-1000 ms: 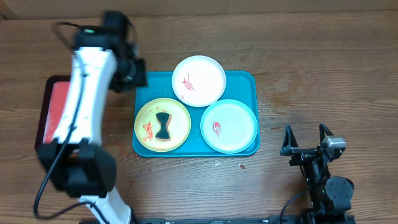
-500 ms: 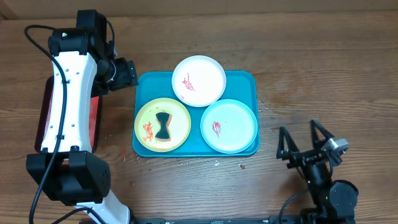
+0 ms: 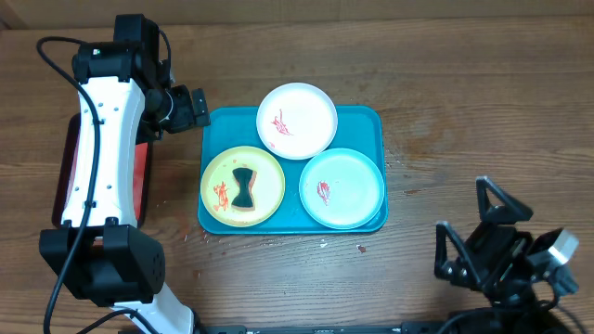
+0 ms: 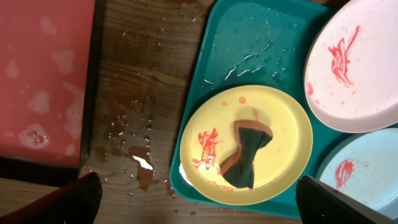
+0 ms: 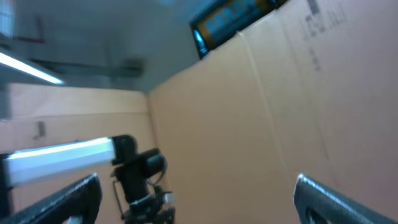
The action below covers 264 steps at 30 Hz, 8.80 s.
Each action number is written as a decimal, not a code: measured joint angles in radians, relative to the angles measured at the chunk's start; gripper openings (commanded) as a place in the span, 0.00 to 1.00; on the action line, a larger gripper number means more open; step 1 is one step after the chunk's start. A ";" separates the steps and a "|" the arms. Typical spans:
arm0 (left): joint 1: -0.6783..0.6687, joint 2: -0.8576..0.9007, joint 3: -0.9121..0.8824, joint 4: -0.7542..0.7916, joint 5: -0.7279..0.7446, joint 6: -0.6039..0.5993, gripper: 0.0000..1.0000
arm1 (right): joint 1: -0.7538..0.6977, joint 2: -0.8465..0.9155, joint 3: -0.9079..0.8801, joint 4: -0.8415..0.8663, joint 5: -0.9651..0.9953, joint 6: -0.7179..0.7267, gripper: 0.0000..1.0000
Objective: Clean dirty plates on tray and stack at the side
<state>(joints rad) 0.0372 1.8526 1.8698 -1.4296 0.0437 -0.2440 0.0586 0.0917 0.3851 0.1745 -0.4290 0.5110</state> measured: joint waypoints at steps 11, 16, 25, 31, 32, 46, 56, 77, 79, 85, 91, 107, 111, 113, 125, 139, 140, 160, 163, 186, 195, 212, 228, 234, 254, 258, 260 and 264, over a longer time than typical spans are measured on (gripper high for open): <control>0.000 0.001 -0.001 -0.001 0.004 0.000 1.00 | 0.000 0.667 0.807 -0.779 -0.135 -0.198 1.00; 0.000 0.001 0.000 -0.003 0.004 0.000 1.00 | 0.028 0.886 0.871 -0.614 -0.338 -0.091 1.00; 0.000 0.001 -0.001 -0.003 0.004 0.000 1.00 | 0.278 1.347 1.148 -1.202 -0.092 -0.108 1.00; 0.000 0.001 -0.001 -0.003 0.004 0.000 1.00 | 0.426 1.554 1.167 -1.103 0.072 -0.109 0.59; 0.000 0.001 -0.001 -0.003 0.004 0.000 1.00 | 0.446 1.579 1.167 -1.083 0.085 -0.108 0.49; 0.000 0.001 -0.001 -0.006 0.004 0.000 1.00 | 0.636 1.919 1.167 -0.938 0.259 -0.033 0.49; 0.000 0.001 -0.001 -0.007 0.005 0.000 1.00 | 0.679 2.007 1.167 -0.902 0.365 -0.006 0.40; -0.034 0.003 -0.037 0.008 0.050 0.000 1.00 | 0.688 2.064 1.176 -0.927 0.384 0.064 0.23; -0.034 0.003 -0.059 0.023 0.050 0.000 0.98 | 0.689 2.064 1.177 -0.946 0.383 0.066 0.20; -0.034 0.009 -0.144 0.063 0.051 0.009 0.61 | 0.689 2.064 1.180 -0.991 0.354 0.065 0.20; -0.034 0.011 -0.272 0.161 0.133 0.028 0.60 | 0.688 2.064 1.180 -0.996 0.324 0.065 0.20; -0.036 0.015 -0.658 0.510 0.393 0.113 0.57 | 0.689 2.064 1.180 -0.988 0.312 0.065 0.21; -0.036 0.015 -0.712 0.560 0.415 0.113 0.57 | 0.689 2.064 1.180 -0.986 0.312 0.065 0.21; -0.036 0.015 -0.733 0.583 0.422 0.113 0.56 | 0.689 2.064 1.180 -0.986 0.313 0.065 0.21; -0.118 0.015 -0.751 0.620 0.401 0.110 0.32 | 0.689 2.064 1.180 -0.982 0.314 0.065 0.21; -0.131 0.012 -0.739 0.603 0.136 0.037 0.04 | 0.689 2.064 1.180 -0.982 0.314 0.065 0.21; -0.132 0.012 -0.734 0.594 0.106 0.032 0.04 | 0.689 2.064 1.180 -0.982 0.315 0.065 0.21; -0.127 0.014 -0.621 0.594 0.076 -0.066 0.04 | 0.689 2.064 1.180 -0.975 0.331 0.065 0.21; -0.127 0.014 -0.633 0.628 0.149 -0.068 0.04 | 0.689 2.064 1.180 -0.975 0.332 0.065 0.21; -0.107 0.090 -0.629 0.652 0.103 -0.064 0.04 | 0.689 2.065 1.180 -0.982 0.333 0.064 0.21; -0.092 0.100 -0.601 0.472 -0.119 -0.063 0.04 | 0.689 2.065 1.180 -0.983 0.332 0.064 0.21; -0.056 0.034 -0.358 0.266 -0.295 -0.176 0.04 | 0.700 2.066 1.196 -0.995 0.324 0.066 0.04; 0.431 -0.198 -0.338 0.212 -0.156 -0.282 0.04 | 0.783 2.065 1.667 -1.356 0.669 -0.040 0.04; 0.612 -0.198 -0.343 0.210 -0.061 -0.282 0.04 | 0.868 2.055 1.716 -1.431 1.032 -0.096 0.04; 0.671 -0.198 -0.345 0.210 0.028 -0.282 0.04 | 1.041 2.055 1.716 -1.327 1.562 -0.460 0.04; 0.671 -0.198 -0.345 0.210 0.028 -0.282 0.04 | 1.041 2.055 1.716 -1.326 1.583 -0.504 0.04; 0.671 -0.198 -0.345 0.210 0.028 -0.282 0.04 | 1.041 2.055 1.716 -1.326 1.589 -0.526 0.04; 0.671 -0.198 -0.345 0.210 0.028 -0.282 0.04 | 1.039 2.055 1.716 -1.326 1.537 -0.533 0.04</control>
<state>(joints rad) 0.7086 1.6543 1.5246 -1.2194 0.0719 -0.5259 1.0973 2.1468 2.1014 -1.1511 1.1076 -0.0216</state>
